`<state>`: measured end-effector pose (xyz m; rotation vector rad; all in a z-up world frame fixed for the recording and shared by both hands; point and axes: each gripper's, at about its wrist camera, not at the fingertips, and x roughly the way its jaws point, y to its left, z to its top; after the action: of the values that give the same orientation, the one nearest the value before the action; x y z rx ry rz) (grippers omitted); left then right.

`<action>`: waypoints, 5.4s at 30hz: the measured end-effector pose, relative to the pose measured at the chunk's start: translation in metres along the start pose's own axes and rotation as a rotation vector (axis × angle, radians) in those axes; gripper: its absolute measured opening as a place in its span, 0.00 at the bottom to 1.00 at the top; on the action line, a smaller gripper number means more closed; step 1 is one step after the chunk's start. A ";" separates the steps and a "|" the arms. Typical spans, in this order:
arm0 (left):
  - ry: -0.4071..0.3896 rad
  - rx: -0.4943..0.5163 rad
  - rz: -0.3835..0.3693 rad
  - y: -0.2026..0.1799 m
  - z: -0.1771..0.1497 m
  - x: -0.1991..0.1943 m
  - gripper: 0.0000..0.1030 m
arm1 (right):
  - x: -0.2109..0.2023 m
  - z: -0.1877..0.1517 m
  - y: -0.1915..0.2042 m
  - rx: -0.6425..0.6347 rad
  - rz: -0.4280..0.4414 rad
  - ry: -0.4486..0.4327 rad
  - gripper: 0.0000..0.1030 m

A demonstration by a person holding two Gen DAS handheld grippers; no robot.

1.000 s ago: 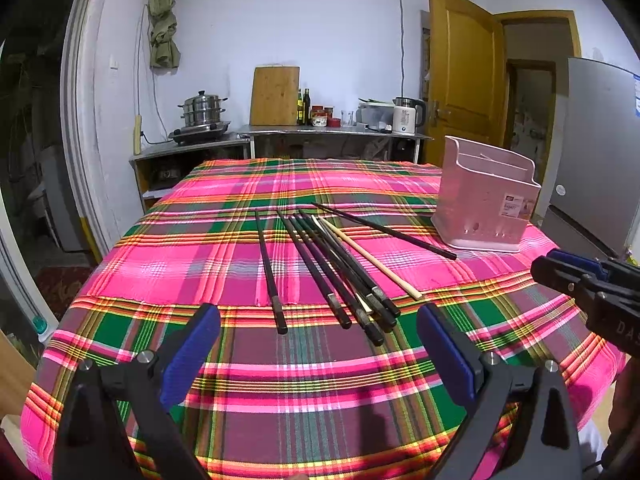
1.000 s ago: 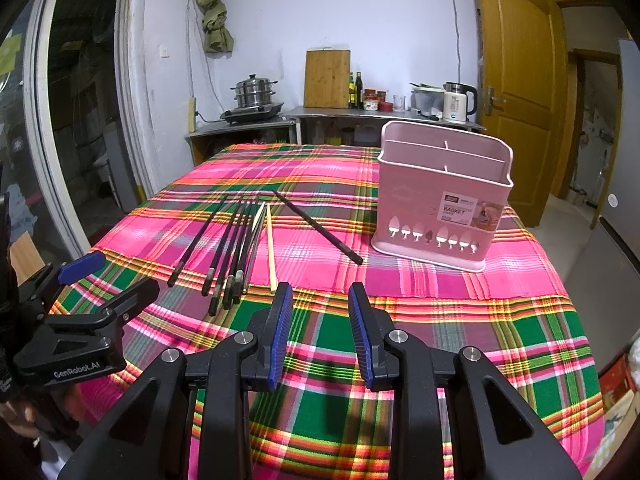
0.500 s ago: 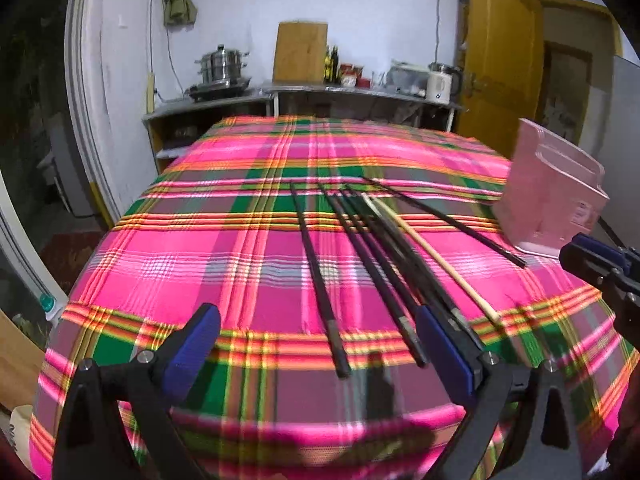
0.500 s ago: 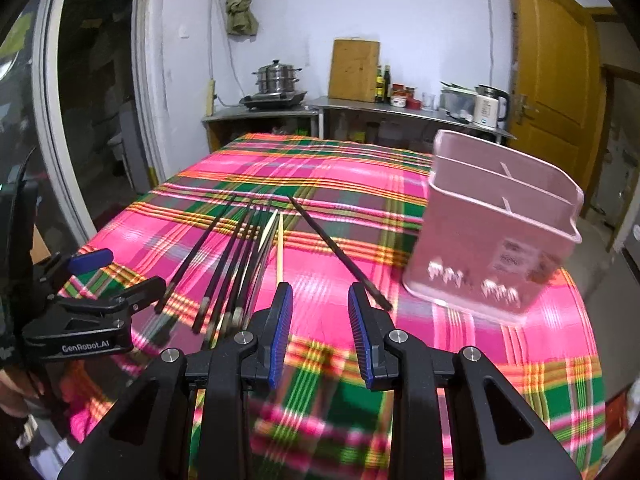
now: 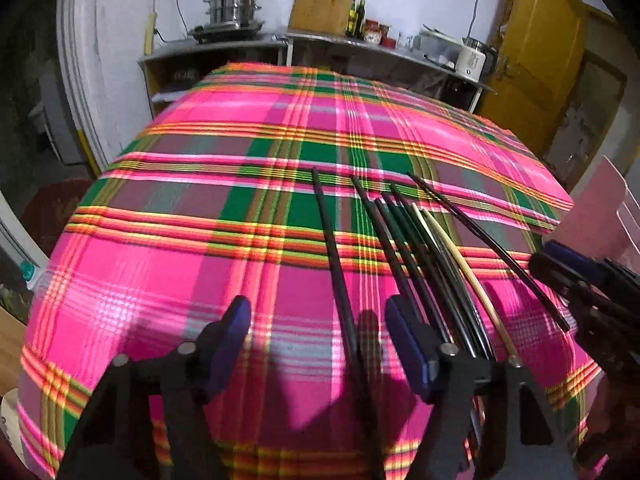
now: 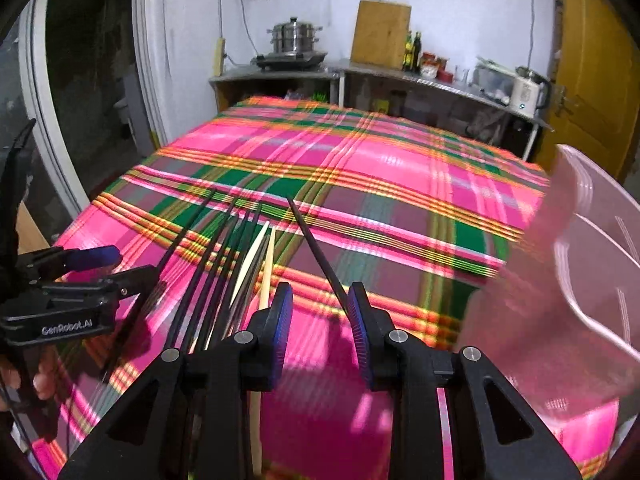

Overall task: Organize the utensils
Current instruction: 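Lower the left tool onto a black chopstick and close it while the right tool grasps another, then lift the held black chopsticks upright and carry both tools over the pink holder, then open the left tool over the holder while the right tool opens too, then move both open tools back down to the remaining chopsticks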

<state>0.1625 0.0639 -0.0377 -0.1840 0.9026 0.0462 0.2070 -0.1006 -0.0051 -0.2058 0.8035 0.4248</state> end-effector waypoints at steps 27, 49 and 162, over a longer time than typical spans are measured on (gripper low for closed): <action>0.039 0.027 -0.019 -0.005 0.035 0.018 0.06 | 0.058 0.042 -0.002 0.044 0.084 0.161 0.08; -0.171 0.111 -0.179 -0.035 0.060 -0.119 0.06 | -0.091 0.049 -0.018 0.155 0.142 -0.113 0.06; 0.013 0.032 -0.114 -0.032 -0.010 0.007 0.16 | -0.070 -0.039 -0.004 0.178 0.160 -0.031 0.19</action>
<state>0.1629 0.0308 -0.0445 -0.2058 0.9035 -0.0753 0.1406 -0.1374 0.0199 0.0309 0.8256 0.5032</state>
